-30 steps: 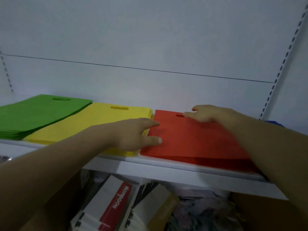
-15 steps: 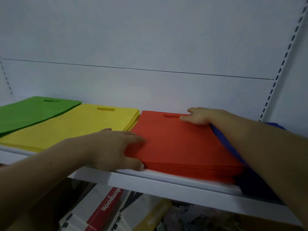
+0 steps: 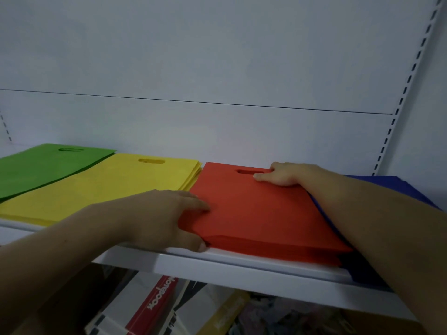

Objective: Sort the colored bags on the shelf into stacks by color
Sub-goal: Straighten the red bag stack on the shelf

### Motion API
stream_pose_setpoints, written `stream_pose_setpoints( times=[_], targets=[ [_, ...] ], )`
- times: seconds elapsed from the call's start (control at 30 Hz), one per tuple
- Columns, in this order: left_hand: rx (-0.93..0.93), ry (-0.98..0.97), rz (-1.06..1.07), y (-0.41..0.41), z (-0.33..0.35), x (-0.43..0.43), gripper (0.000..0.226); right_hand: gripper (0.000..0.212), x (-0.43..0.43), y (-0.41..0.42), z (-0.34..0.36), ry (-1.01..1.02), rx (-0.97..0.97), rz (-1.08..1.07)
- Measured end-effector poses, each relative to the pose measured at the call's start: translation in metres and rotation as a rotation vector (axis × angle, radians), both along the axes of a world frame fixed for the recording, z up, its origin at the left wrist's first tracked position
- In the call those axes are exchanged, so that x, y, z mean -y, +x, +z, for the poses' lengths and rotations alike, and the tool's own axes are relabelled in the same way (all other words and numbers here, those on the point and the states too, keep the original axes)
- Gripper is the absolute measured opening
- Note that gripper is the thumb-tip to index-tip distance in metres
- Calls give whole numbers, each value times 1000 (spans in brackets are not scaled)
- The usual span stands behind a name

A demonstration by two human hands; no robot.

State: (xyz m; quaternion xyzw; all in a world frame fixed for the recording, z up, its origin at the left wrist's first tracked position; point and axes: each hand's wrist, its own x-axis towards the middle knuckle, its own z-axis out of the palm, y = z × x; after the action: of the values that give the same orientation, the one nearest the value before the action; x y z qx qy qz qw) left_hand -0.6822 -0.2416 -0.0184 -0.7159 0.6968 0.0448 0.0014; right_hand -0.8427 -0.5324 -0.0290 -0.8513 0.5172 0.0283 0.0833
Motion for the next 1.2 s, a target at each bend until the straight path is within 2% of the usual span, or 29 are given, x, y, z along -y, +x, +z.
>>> stream_pose_setpoints(
  times=[0.13, 0.4, 0.63, 0.77, 0.9, 1.03, 1.2],
  targets=[
    [-21, -13, -4, 3, 1, 0, 78, 101, 0, 0, 2, -9, -28, -9],
    [1, -3, -11, -2, -1, -1, 89, 96, -3, 2, -1, -39, -45, 5],
    [70, -2, 4, 0, -1, -4, 114, 94, -9, 7, 2, -75, -107, 14],
    [47, -18, -15, 0, -1, -4, 96, 94, -10, 11, 3, -80, -130, 14],
    [19, -29, -8, 2, -1, -7, 102, 94, -11, 10, 1, -73, -110, 4],
    [35, -53, -34, 3, -5, -7, 80, 93, -12, 6, 2, -65, -84, -19],
    [23, -68, -35, 4, -5, -7, 77, 94, -13, 5, 0, -82, -87, -35]
  ],
)
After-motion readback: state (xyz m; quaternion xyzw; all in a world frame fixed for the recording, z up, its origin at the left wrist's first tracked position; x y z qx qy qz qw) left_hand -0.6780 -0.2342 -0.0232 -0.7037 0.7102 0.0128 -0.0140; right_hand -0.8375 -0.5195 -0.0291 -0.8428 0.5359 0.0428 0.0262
